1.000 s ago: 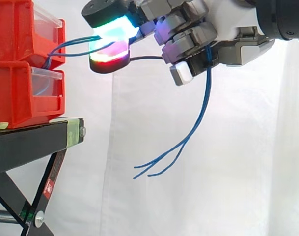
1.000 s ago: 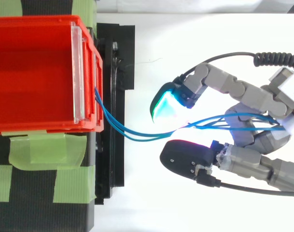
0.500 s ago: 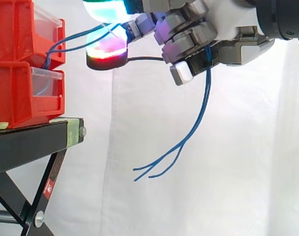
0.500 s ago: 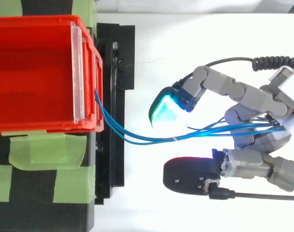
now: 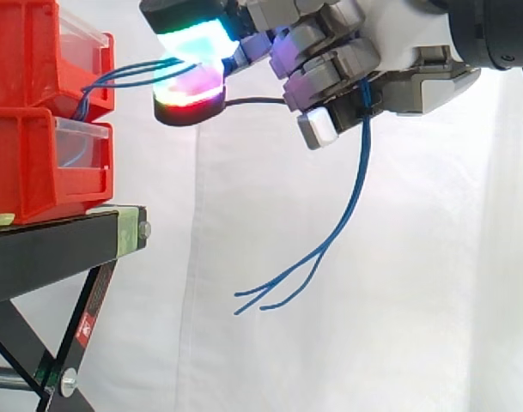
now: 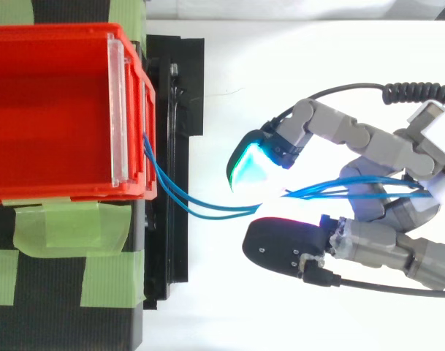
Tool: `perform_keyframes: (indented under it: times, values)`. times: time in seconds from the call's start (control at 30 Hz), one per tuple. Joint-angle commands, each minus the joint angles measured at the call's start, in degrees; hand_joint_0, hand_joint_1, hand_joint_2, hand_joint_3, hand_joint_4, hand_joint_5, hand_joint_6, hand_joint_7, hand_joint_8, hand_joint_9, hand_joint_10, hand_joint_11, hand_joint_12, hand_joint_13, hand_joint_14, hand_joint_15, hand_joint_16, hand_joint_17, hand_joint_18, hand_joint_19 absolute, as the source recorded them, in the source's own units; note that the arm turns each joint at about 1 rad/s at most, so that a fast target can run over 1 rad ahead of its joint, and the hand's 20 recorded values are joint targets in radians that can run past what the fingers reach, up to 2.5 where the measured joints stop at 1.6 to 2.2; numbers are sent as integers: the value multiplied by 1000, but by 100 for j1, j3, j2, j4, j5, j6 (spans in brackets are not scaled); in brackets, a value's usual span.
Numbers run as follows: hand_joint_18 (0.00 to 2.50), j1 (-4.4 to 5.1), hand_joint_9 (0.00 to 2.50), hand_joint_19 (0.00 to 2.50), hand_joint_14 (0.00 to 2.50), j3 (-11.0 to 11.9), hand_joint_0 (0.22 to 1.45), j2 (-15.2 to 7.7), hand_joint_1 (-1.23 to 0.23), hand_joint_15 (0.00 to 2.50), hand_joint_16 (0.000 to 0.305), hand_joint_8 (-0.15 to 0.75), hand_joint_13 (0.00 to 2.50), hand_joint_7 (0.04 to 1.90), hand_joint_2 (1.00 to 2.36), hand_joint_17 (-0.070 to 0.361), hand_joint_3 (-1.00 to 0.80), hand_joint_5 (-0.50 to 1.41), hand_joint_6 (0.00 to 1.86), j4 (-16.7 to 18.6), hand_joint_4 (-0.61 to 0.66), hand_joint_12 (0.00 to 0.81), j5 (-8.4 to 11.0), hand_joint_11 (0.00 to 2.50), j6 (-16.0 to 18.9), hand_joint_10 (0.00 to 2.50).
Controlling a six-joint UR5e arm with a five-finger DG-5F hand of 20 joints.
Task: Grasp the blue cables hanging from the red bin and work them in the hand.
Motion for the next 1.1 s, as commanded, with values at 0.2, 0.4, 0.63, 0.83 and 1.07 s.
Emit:
perform_keyframes:
  times: [0.2,0.4,0.63,0.83,1.07]
  values:
    - [2500,-5,1706,766,2500,0,1100,-3,-634,2148,210,580,2097,1348,1001,158,344,340,4,9,290,706,-6,2500,0,2500]
    - [2500,4,1706,766,2500,0,1109,5,-635,2148,210,580,2097,1342,1041,158,384,337,5,9,282,706,-6,2500,0,2500]
    - [2500,4,1706,766,2500,0,1106,-3,-617,2148,210,580,2097,1330,1201,158,428,337,5,0,267,706,-6,2500,0,2500]
    - [2500,-5,1706,766,2500,0,1099,-3,-641,2148,210,580,2097,1329,1140,158,368,334,6,18,275,706,-6,2500,0,2500]
    - [2500,4,1706,766,2500,0,1068,5,-652,2148,210,580,2097,1429,1015,158,17,350,6,18,275,706,-15,2500,0,2500]
